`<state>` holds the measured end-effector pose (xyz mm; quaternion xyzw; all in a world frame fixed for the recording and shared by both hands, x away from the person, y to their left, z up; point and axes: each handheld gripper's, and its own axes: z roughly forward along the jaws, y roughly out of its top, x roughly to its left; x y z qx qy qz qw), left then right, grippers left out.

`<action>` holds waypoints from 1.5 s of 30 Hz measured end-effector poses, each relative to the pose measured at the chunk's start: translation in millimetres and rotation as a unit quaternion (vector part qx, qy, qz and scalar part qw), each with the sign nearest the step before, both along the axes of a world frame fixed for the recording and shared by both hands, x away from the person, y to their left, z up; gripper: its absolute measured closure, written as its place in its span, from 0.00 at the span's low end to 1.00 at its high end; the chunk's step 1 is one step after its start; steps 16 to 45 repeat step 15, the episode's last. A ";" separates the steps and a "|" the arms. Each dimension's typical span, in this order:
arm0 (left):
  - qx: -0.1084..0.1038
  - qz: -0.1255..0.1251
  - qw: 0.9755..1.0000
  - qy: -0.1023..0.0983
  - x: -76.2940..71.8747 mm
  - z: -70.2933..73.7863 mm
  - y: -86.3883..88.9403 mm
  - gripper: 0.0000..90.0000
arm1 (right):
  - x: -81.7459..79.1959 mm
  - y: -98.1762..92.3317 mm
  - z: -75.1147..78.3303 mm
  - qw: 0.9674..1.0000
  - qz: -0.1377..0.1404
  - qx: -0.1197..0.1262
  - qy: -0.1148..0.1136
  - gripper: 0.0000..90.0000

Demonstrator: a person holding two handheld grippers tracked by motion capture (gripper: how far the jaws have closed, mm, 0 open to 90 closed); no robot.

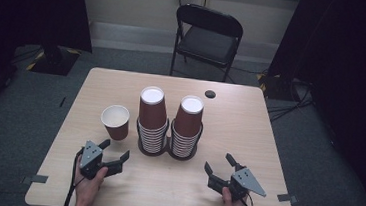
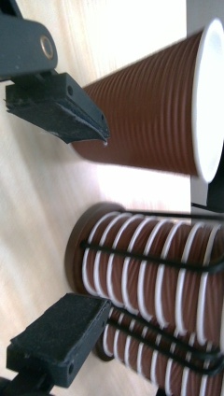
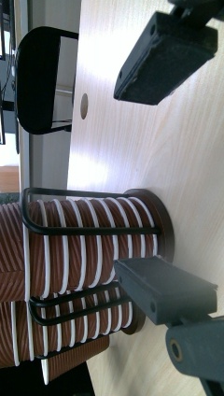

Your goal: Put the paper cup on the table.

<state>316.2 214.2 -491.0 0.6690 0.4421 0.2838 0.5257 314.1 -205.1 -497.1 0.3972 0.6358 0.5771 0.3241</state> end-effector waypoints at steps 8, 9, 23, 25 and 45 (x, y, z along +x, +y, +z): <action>-0.007 -0.023 1.000 -0.007 -15.7 -4.9 -20.5 0.17 | -0.2 0.5 0.0 1.000 0.000 -0.002 -0.001 0.17; -0.007 -0.028 1.000 -0.010 -17.1 -5.0 -22.2 0.17 | -0.1 0.5 0.0 1.000 0.000 -0.002 0.000 0.16; -0.003 -0.019 0.999 -0.027 -21.1 -5.3 -23.8 0.17 | 1.9 2.1 0.7 1.000 -0.013 -0.009 0.012 0.17; -0.003 -0.019 0.999 -0.027 -21.1 -5.3 -23.8 0.17 | 1.9 2.1 0.7 1.000 -0.013 -0.009 0.012 0.17; -0.003 -0.019 0.999 -0.027 -21.1 -5.3 -23.8 0.17 | 1.9 2.1 0.7 1.000 -0.013 -0.009 0.012 0.17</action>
